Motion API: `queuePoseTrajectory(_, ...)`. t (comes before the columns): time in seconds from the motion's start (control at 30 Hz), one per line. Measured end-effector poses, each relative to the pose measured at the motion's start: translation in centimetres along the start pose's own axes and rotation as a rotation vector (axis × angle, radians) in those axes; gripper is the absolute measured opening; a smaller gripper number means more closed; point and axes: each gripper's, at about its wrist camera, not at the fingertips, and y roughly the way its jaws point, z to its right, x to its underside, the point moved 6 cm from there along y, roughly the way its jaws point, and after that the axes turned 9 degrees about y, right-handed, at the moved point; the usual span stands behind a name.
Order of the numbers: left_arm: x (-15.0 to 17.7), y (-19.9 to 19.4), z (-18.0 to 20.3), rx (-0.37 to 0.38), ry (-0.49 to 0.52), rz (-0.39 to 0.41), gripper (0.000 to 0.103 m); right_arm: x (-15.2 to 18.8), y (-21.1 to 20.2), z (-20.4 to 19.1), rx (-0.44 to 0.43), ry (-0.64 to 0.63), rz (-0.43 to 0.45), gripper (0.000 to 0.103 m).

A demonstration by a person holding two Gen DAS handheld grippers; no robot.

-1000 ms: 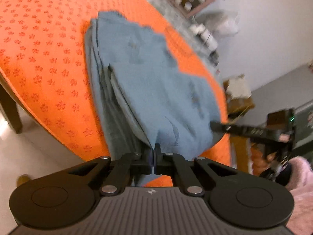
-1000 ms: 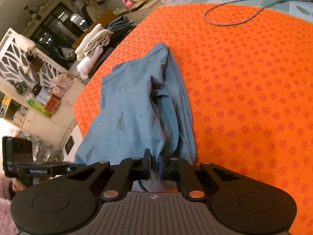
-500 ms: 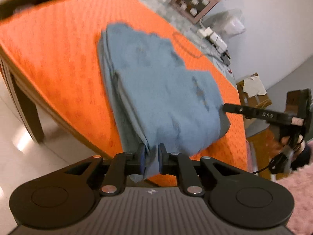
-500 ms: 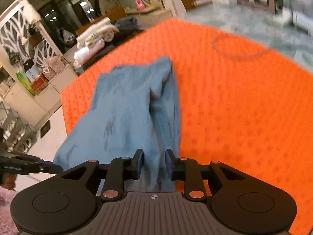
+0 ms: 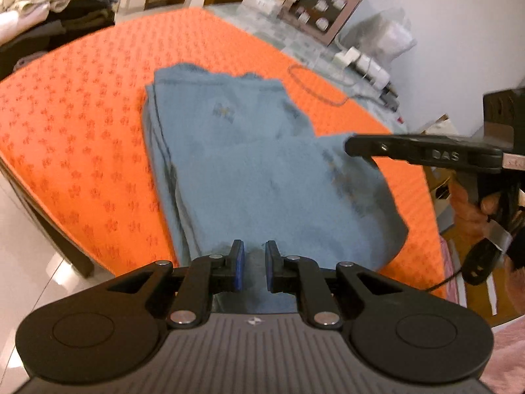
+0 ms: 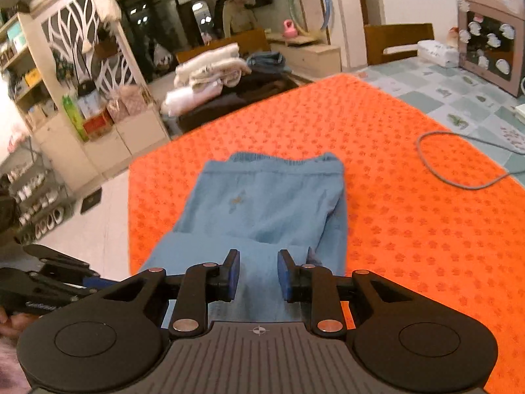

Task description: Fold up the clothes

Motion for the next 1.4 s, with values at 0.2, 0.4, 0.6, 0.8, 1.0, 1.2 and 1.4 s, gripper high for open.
queuePoseTrajectory(0.2, 1.1, 1.3, -0.5, -0.027, -0.023, -0.047, 0.014, 1.5, 4.5, 2.4, 0.049, 0.023, -0.074, 0.027)
queuePoseTrajectory(0.4, 1.0, -0.5, -0.7, -0.025, -0.012, -0.023, 0.033, 1.3, 3.5, 2.3, 0.029, 0.011, -0.046, 0.028)
queuePoseTrajectory(0.6, 2.2, -2.6, -0.2, 0.003, 0.060, -0.043, 0.057, 1.6, -2.5, 1.7, -0.045, -0.070, -0.006, 0.052)
queuePoseTrajectory(0.8, 4.4, -1.5, 0.1, 0.017, 0.106, -0.114, 0.057, 5.8, -5.2, 2.1, -0.043, -0.122, -0.118, 0.052)
queuePoseTrajectory(1.0, 4.7, 0.3, 0.9, 0.013, 0.148, -0.147, 0.057, 8.6, -4.6, 1.6, -0.030, -0.164, -0.178, 0.055)
queuePoseTrajectory(1.2, 4.8, 0.5, 0.8, 0.022, 0.181, -0.158, 0.011, 10.0, -3.3, 0.3, -0.029, -0.285, -0.205, 0.052)
queuePoseTrajectory(1.4, 3.4, -2.5, 0.6, 0.050, 0.223, -0.124, 0.004, 9.5, -4.0, -0.4, -0.061, -0.288, -0.183, 0.012)
